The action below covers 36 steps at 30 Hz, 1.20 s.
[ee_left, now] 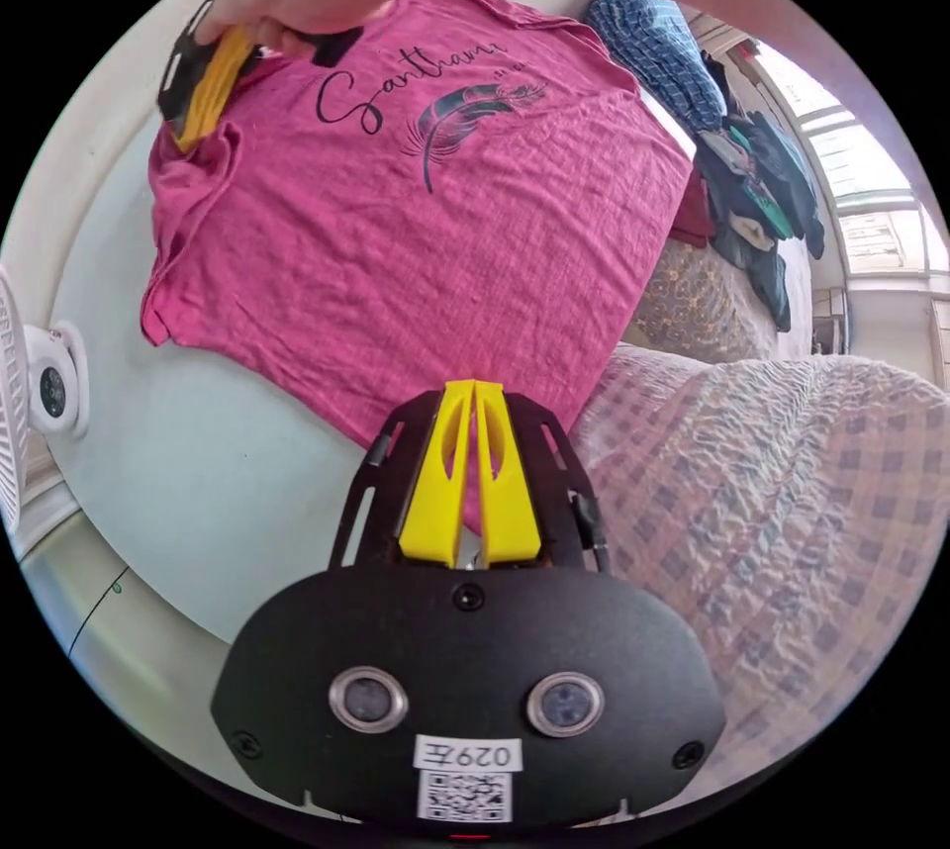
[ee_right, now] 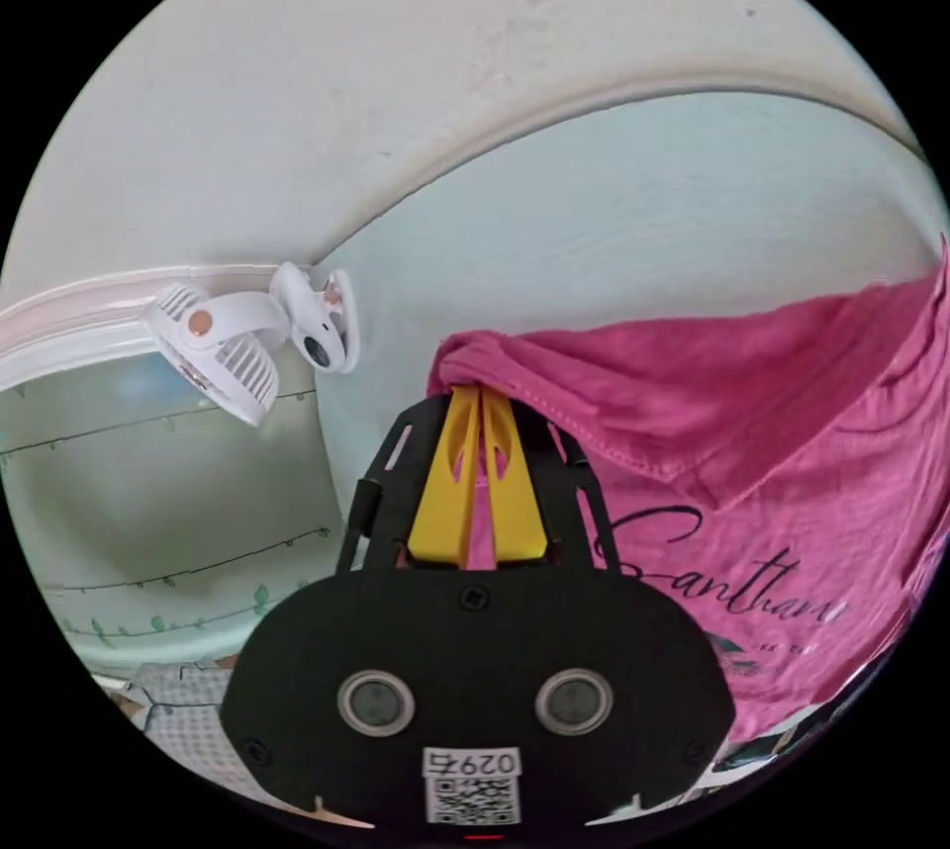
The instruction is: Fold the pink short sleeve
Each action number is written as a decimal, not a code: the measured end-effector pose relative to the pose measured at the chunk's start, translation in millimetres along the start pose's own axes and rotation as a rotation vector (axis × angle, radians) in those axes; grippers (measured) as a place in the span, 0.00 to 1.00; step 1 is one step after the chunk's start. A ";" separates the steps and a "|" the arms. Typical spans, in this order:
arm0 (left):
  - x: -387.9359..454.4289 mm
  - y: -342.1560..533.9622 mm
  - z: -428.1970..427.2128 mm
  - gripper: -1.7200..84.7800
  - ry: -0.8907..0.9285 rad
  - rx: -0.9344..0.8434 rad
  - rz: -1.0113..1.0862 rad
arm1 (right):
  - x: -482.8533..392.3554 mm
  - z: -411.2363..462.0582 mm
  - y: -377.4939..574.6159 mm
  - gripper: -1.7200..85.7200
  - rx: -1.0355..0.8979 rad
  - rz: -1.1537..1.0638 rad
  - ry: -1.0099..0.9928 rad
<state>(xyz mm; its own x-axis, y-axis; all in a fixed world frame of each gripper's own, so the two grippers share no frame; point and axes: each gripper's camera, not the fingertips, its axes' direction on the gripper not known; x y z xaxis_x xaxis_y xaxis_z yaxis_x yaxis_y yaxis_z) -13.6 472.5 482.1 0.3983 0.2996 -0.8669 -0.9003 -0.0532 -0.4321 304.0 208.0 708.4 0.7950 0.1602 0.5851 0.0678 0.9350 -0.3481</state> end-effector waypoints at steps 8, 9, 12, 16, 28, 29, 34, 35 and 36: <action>-29.7 -10.0 1.9 0.01 0.088 -0.035 -0.092 | -21.7 -55.6 -2.9 0.02 0.031 -0.214 -0.159; -33.4 -10.9 1.9 0.01 0.099 -0.035 -0.102 | -12.3 -68.1 12.3 0.02 0.023 -0.204 -0.111; -43.4 -13.6 2.0 0.01 0.133 -0.040 -0.137 | 29.9 -104.4 64.9 0.02 0.032 -0.109 -0.015; -54.5 -26.1 2.8 0.01 0.173 -0.101 -0.131 | 102.0 -163.0 153.4 0.01 0.071 0.132 0.245; -107.2 -110.7 -57.2 0.01 0.079 -0.009 -0.401 | 175.2 -280.2 214.7 0.02 0.223 0.206 0.271; -111.6 -113.9 -56.1 0.01 0.076 -0.009 -0.421 | 178.3 -282.3 211.5 0.02 0.201 0.207 0.283; -129.2 -117.0 -49.6 0.01 0.067 -0.022 -0.545 | 214.8 -350.7 212.2 0.02 0.266 0.301 0.388; -128.5 -115.0 -50.2 0.01 0.071 -0.009 -0.554 | 220.0 -363.1 216.0 0.02 0.295 0.339 0.420; -126.1 -112.0 -51.4 0.01 0.071 0.009 -0.566 | 229.7 -387.0 224.6 0.02 0.345 0.395 0.436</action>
<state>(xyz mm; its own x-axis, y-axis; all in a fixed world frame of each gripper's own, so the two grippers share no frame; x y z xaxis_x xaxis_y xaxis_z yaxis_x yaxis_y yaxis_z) 46.1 391.8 627.0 0.8297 0.2140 -0.5156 -0.5444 0.1055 -0.8322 735.2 332.4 481.2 0.8956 0.4361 0.0880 -0.4164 0.8914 -0.1790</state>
